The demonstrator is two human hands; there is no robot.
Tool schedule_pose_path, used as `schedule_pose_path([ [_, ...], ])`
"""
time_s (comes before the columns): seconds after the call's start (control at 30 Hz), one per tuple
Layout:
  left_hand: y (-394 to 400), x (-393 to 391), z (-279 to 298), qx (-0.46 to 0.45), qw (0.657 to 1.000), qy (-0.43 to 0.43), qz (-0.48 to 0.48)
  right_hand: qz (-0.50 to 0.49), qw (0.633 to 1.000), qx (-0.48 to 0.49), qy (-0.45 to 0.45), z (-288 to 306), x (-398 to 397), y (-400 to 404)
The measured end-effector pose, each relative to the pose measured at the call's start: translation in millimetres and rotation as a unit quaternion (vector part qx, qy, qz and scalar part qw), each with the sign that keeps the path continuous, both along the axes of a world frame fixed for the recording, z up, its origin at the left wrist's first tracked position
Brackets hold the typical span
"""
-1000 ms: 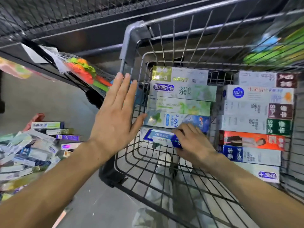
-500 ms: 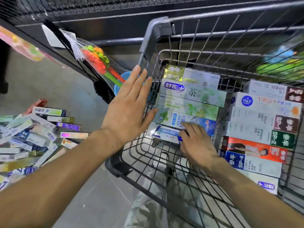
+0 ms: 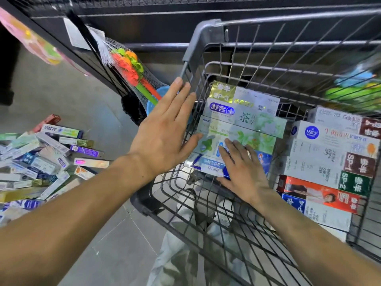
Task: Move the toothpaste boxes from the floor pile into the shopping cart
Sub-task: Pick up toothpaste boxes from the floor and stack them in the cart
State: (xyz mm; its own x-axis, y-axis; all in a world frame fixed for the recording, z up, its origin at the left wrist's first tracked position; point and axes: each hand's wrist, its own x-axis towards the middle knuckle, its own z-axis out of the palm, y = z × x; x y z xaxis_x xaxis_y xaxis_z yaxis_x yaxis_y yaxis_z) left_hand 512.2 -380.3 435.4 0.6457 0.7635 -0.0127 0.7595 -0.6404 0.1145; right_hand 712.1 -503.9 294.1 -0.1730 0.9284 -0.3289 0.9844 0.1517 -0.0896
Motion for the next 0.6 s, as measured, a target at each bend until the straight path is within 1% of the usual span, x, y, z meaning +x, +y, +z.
schedule_pose_path([
  [0.23, 3, 0, -1, 0.014, 1.0, 0.003, -0.009, -0.022, 0.999, -0.012, 0.021, 0, -7, -4],
  [0.33, 3, 0, -1, -0.003, 1.0, -0.022, -0.004, -0.01, 0.998, -0.043, 0.038, 15, -3, 3],
  [0.4, 4, 0, 0, -0.023, 0.998, -0.057, 0.0, -0.03, 0.997, -0.046, 0.055, 38, 2, 15],
  [0.43, 4, -2, 1, -0.035, 0.996, -0.081, 0.009, -0.041, 0.997, -0.031, 0.065, 53, 3, 23],
  [0.53, 3, -6, 5, -0.063, 0.982, -0.166, 0.06, -0.061, 0.996, 0.046, 0.055, 103, 4, 45],
  [0.6, 2, -10, 10, -0.071, 0.973, -0.199, 0.096, -0.058, 0.992, 0.092, 0.072, 136, -2, 57],
])
